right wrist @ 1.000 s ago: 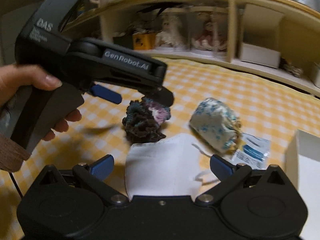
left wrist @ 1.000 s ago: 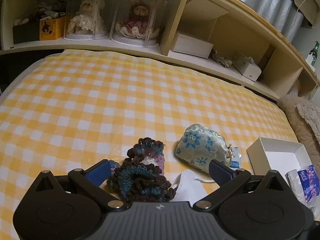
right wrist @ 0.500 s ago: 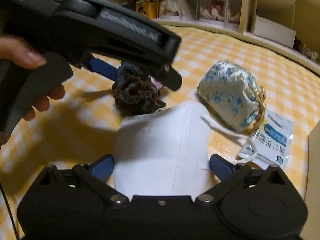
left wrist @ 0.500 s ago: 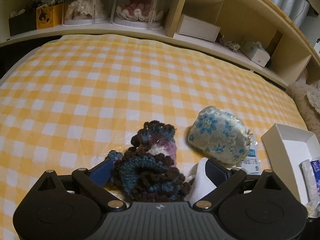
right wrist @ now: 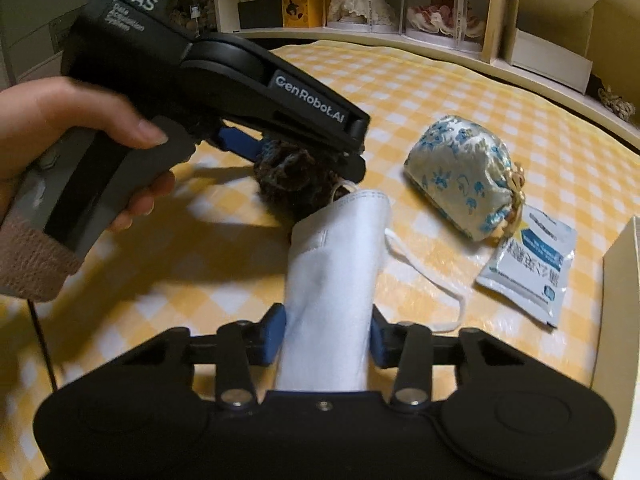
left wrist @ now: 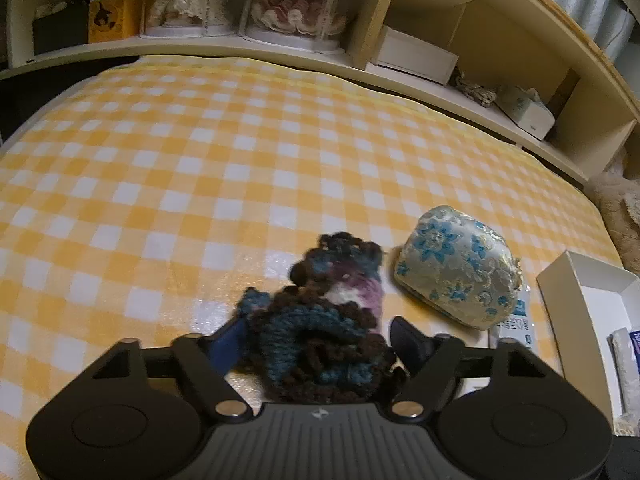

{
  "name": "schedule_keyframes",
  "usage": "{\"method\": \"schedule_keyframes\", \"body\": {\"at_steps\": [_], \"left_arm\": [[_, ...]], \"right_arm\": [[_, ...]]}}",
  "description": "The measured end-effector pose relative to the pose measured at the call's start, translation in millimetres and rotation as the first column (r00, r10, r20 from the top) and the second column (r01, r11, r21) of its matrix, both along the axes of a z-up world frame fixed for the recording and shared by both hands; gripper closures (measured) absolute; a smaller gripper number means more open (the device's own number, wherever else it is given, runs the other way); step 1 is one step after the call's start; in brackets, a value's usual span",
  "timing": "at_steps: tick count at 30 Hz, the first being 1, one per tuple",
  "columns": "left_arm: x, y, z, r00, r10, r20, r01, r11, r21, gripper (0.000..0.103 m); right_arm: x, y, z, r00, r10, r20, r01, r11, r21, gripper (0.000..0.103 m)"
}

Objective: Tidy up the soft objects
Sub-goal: 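Grasp the crocheted scrunchies with left tool while right tool grasps the white mask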

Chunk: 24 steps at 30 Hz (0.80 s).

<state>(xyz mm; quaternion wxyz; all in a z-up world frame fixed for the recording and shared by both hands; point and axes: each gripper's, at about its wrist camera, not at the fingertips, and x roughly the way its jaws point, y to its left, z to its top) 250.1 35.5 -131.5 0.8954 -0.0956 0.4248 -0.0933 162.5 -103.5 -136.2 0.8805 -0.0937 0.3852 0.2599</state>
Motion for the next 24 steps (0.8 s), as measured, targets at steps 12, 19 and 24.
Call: {"method": "schedule_keyframes", "body": {"at_steps": [12,19,24], "left_arm": [[-14.7,-14.0,7.6,0.998,-0.056,-0.012,0.056,0.998,0.014,0.046],[-35.5,-11.1,36.2,0.998,-0.033,0.051,0.034,0.999,-0.023,0.046],[-54.4,-6.2,54.8,0.997,-0.013,0.082,0.017,0.999,-0.040,0.046]], "right_arm": [[-3.0,-29.9,16.2,0.996,-0.077,-0.045,0.079,0.996,0.042,0.086],[-4.7,-57.0,32.0,0.985,-0.167,-0.047,0.171,0.981,0.088,0.094],[-8.5,-65.8,48.4,0.980,-0.201,-0.018,0.201,0.971,0.128,0.094]]}}
